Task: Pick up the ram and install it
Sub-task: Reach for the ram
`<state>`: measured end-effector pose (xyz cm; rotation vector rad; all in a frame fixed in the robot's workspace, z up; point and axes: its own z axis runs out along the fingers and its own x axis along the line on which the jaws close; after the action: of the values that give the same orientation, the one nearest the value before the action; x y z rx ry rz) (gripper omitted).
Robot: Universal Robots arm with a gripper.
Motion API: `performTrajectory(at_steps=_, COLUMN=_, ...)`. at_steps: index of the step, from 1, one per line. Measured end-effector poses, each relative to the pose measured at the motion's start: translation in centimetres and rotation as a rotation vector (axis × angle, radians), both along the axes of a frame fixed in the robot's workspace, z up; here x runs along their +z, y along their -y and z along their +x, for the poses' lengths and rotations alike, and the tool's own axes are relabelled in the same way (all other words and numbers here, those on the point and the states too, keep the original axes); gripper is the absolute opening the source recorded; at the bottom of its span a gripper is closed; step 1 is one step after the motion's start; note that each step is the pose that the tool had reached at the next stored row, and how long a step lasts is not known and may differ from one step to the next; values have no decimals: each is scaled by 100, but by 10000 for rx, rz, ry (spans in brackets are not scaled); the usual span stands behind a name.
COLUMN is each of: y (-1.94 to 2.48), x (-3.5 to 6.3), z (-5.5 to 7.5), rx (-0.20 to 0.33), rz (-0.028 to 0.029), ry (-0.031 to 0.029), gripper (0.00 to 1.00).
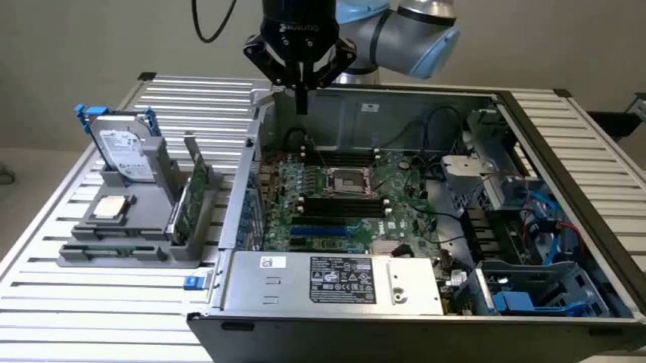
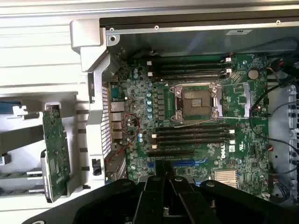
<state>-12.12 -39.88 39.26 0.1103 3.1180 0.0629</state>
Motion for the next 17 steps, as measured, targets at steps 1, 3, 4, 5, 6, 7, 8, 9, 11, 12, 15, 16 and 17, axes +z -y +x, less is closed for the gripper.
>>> performTrajectory(at_steps=1, y=0, x=0, z=0, rx=0, rz=-1, ry=0, gripper=11)
performTrajectory(at_steps=3, y=0, x=0, z=0, rx=0, rz=-4, ry=0, gripper=11)
performTrajectory(at_steps=4, y=0, x=0, z=0, rx=0, rz=-5, ry=0, gripper=11)
performTrajectory(at_steps=5, y=0, x=0, z=0, rx=0, rz=-6, ry=0, gripper=11)
performTrajectory(at_steps=6, y=0, x=0, z=0, rx=0, rz=-7, ry=0, gripper=11)
performTrajectory(at_steps=7, y=0, x=0, z=0, rx=0, rz=-8, ry=0, gripper=11)
performTrajectory(at_steps=8, y=0, x=0, z=0, rx=0, rz=-9, ry=0, gripper=11)
performTrajectory(at_steps=9, y=0, x=0, z=0, rx=0, rz=-10, ry=0, gripper=11)
performTrajectory(at_steps=11, y=0, x=0, z=0, rx=0, rz=-13, ry=0, gripper=11)
performTrajectory(at_steps=12, y=0, x=0, z=0, rx=0, rz=-13, ry=0, gripper=11)
performTrajectory(at_steps=15, y=0, x=0, z=-6, rx=-2, rz=-17, ry=0, gripper=11)
performTrajectory(at_steps=16, y=4, x=1, z=-33, rx=-3, rz=-19, ry=-2, gripper=11)
performTrajectory(at_steps=17, y=11, x=0, z=-74, rx=0, rz=-18, ry=-1, gripper=11)
